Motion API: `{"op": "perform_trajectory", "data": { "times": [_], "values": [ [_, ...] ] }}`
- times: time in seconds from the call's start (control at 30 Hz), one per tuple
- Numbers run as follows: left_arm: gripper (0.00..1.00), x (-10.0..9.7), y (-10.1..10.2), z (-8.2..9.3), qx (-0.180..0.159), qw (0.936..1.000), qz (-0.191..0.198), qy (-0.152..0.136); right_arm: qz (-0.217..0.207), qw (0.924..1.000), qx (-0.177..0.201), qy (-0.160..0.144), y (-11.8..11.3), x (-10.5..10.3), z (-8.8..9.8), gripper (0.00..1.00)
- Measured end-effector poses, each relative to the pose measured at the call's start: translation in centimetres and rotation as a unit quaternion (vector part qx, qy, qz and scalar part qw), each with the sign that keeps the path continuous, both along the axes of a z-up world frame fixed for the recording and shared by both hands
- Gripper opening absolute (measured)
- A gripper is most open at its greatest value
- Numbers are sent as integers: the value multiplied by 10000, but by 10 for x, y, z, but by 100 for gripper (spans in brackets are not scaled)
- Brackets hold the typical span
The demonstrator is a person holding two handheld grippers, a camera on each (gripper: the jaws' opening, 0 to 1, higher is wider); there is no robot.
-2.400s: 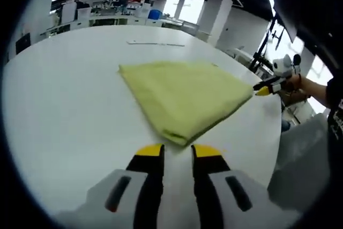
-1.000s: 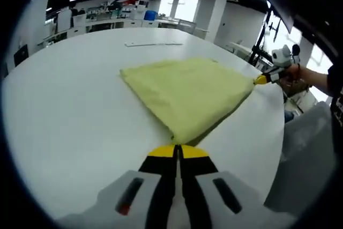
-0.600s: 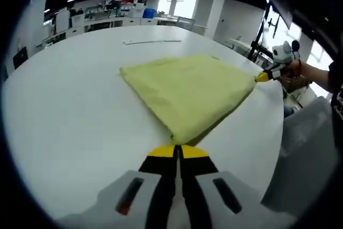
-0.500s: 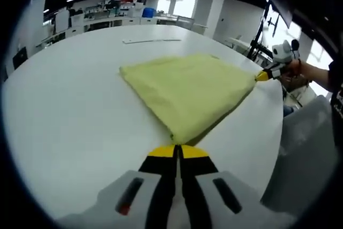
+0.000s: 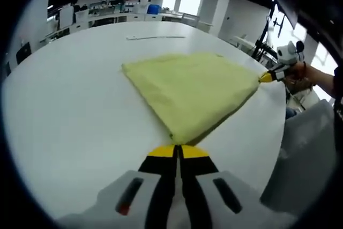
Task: Fold the garment on the visible template until the final outline fits inside the template.
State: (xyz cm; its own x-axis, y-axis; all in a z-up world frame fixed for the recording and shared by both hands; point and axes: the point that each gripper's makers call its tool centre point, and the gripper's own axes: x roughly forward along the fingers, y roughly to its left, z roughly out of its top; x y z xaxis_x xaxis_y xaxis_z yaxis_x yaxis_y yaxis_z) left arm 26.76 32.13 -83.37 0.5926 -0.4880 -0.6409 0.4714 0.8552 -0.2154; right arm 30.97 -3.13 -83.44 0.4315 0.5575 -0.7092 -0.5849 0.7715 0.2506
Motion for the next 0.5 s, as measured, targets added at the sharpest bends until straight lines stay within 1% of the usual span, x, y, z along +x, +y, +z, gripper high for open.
{"op": "perform_trajectory", "data": {
  "times": [0.13, 0.17, 0.2, 0.23, 0.27, 0.33, 0.4, 0.43, 0.5],
  "values": [
    [0, 0, 1, 1, 0, 10000, 52, -6, -23, 10000, -70, -15, 1, 0, 1, 0],
    [1, 0, 3, 1, 22, 9999, 127, 57, -14, 9999, -129, -34, 1, -1, 2, 0],
    [3, -1, 4, 1, 40, 9998, 186, 113, -20, 9998, -181, -56, 0, -1, 3, 0],
    [6, -1, 2, 3, 22, 9998, 165, 73, -53, 9996, -244, -106, -2, 0, 5, 1],
    [9, 0, 2, 6, -26, 9998, 213, 12, -64, 9995, -271, -136, -2, 1, 7, 6],
    [18, 2, 2, 11, -100, 9995, 293, 27, -110, 9993, -294, -205, -6, 4, 10, 14],
    [25, 3, 4, 17, -168, 9992, 367, -27, -149, 9992, -284, -243, -5, 4, 18, 24],
    [28, 4, 4, 19, -177, 9991, 375, -41, -164, 9992, -277, -255, -3, 3, 24, 28],
    [34, 4, 3, 25, -181, 9991, 385, -53, -171, 9991, -274, -262, -2, 3, 29, 39]
  ]
}}
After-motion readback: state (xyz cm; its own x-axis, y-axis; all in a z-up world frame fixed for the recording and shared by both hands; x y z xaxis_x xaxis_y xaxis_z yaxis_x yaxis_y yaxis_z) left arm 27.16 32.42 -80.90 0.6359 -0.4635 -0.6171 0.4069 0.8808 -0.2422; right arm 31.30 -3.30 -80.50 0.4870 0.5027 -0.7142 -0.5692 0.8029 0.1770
